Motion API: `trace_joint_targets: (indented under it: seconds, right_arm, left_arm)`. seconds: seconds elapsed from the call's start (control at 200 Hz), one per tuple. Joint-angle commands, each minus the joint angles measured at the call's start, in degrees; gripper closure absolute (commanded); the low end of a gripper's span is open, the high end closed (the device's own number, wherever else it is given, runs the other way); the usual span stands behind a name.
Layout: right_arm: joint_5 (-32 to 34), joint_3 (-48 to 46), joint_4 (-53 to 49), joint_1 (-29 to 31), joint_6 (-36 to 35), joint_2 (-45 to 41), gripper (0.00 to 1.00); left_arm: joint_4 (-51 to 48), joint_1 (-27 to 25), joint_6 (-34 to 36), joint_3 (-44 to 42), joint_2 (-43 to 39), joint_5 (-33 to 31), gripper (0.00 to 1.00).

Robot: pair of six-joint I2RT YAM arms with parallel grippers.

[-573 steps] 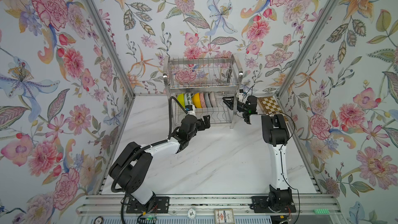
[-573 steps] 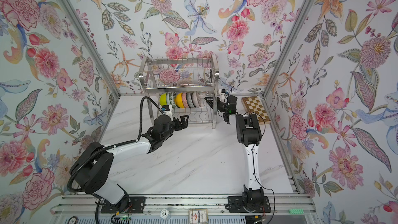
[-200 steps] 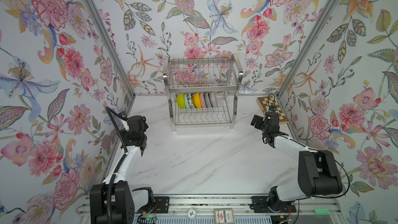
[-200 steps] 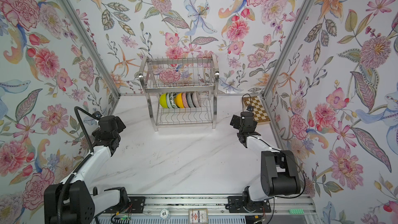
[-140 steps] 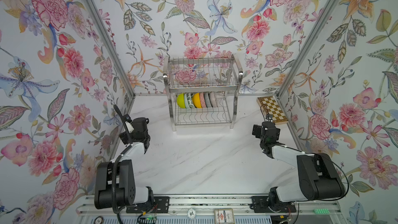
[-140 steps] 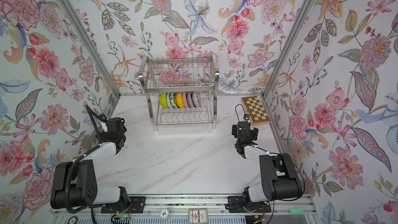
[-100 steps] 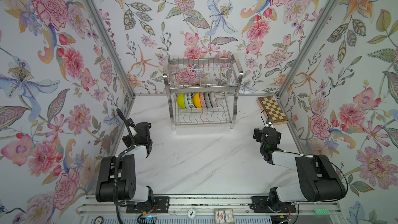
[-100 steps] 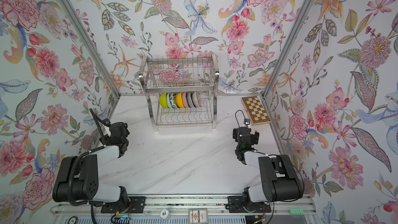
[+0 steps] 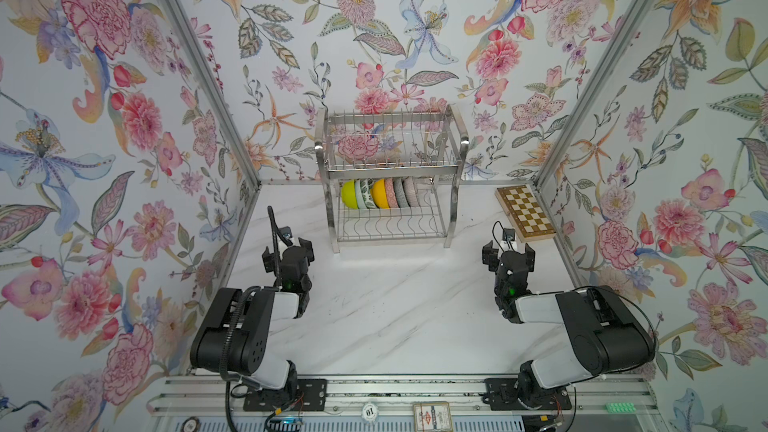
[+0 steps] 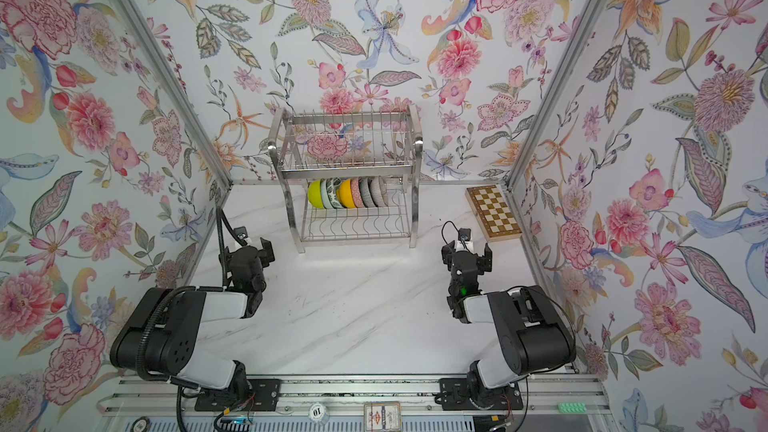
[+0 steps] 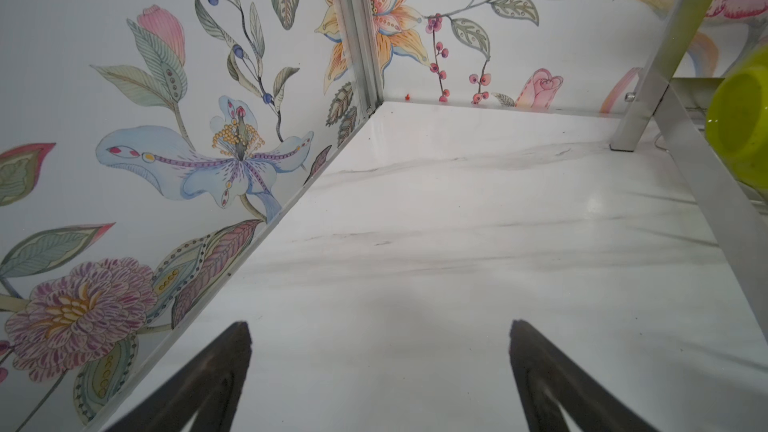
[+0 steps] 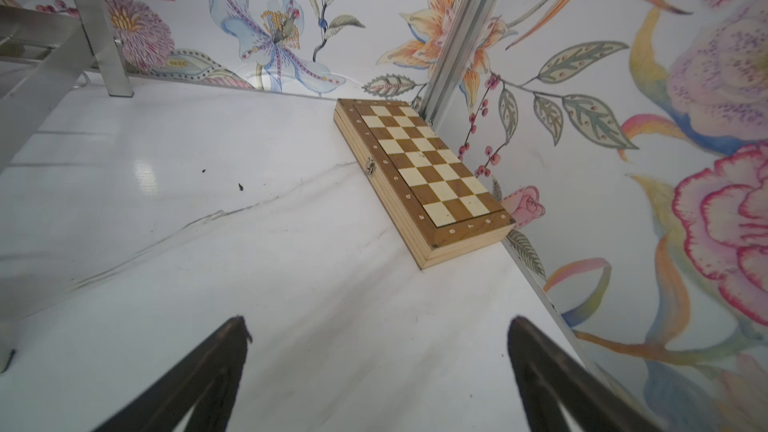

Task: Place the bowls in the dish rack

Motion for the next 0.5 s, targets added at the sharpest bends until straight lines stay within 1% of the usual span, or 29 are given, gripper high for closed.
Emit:
trace_joint_targets:
  seconds: [0.0,0.085,0.125,0.155,0.165,0.205,0.295,0.37,0.385,0.495]
  right_arm:
    - [0.6,-4.2,11.3,0.6,-2.1,0.3,0.01]
    - [-0.2,-7.8,17.9,-0.9,0.1,0.1,0.02]
    - [-0.9,-9.1,19.9,-2.5,2.1,0.1,0.01]
    - [-1.5,-9.6,20.2,-4.0,4.0,0.0,0.01]
    - [-1.8,-9.8,20.2,-4.6,4.7,-0.2,0.02]
    - [-3.8,-10.3,20.0,-6.8,7.4,-0.6,0.01]
    - [-6.8,-11.3,19.6,-10.2,11.5,-1.5,0.01]
    - [-7.3,-11.7,20.1,-10.9,11.9,-1.4,0.02]
    - [-7.3,-11.7,20.0,-10.8,11.9,-1.4,0.02]
    - [-7.8,-12.9,23.4,-10.5,11.3,-0.6,0.01]
  left_arm:
    - [4.6,0.5,2.5,-0.5,0.1,1.5,0.01]
    - [8.1,1.5,2.1,-2.8,-0.6,5.2,0.01]
    - [11.8,2.5,1.5,-5.3,-0.8,9.0,0.01]
    - [11.5,2.9,1.2,-6.6,-0.8,11.5,0.01]
    - [12.8,3.0,1.5,-7.0,-0.6,12.0,0.01]
    - [14.8,2.9,1.7,-7.7,0.0,12.1,0.01]
    - [14.9,2.9,1.4,-6.7,1.0,9.6,0.01]
    - [18.4,2.8,1.9,-7.6,1.3,9.8,0.01]
    - [19.1,2.8,2.1,-7.7,3.1,9.8,0.01]
    - [19.3,2.5,2.4,-7.7,3.3,9.4,0.01]
